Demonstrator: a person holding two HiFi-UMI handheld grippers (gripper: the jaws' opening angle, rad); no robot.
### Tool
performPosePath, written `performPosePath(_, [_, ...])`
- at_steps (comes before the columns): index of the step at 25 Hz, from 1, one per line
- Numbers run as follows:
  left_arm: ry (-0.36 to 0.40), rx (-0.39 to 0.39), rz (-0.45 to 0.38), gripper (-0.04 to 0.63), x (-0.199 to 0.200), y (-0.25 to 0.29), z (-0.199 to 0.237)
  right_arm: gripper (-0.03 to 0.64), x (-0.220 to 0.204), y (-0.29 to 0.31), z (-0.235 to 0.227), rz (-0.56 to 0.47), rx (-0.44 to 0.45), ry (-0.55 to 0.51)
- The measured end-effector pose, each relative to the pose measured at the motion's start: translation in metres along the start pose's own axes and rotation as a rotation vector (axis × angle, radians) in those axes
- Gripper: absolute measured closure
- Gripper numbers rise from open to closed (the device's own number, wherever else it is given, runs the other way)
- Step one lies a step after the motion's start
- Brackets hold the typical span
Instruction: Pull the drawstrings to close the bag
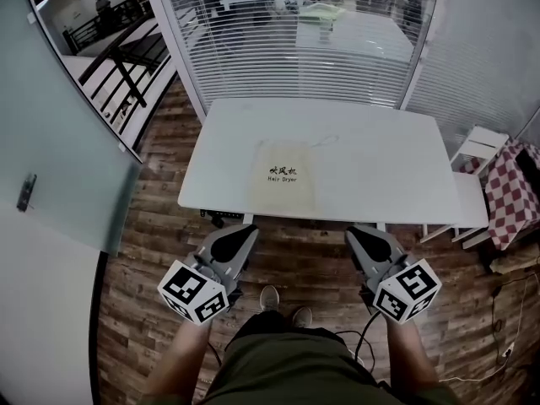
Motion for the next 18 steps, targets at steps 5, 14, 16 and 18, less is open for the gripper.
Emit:
performPosePath(5, [-0.009,0.000,0.003,0.589,-0.005,0.007,0.006,0.606,0.000,0.004,-0.006,0.015,-0.003,-0.002])
performPosePath(14, [-0.035,-0.021,-0.001,0.589,-0.019,0.048,0.046,0.606,-0.004,0.038,-0.040,0.030,-0.030,-0.013])
performPosePath(16, [-0.040,-0.032,0.004,0.589,-0.022,0.061,0.061,0.606,-0.009,0.052,-0.051,0.036,-0.042,-0.010])
performPosePath(18, [-0.051,-0.042,0.010,0.589,-0.027,0.076,0.079,0.606,-0.014,0.068,-0.062,0.042,-0.052,-0.004])
Point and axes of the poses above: the fingertips, and each gripper's own axes: y forward along the fingers, z to its left, x out of its top, the point moved 5 cm from there along -y, backward along the fingers, and after that the axes turned 14 degrees about -z, right-handed, at the moved point
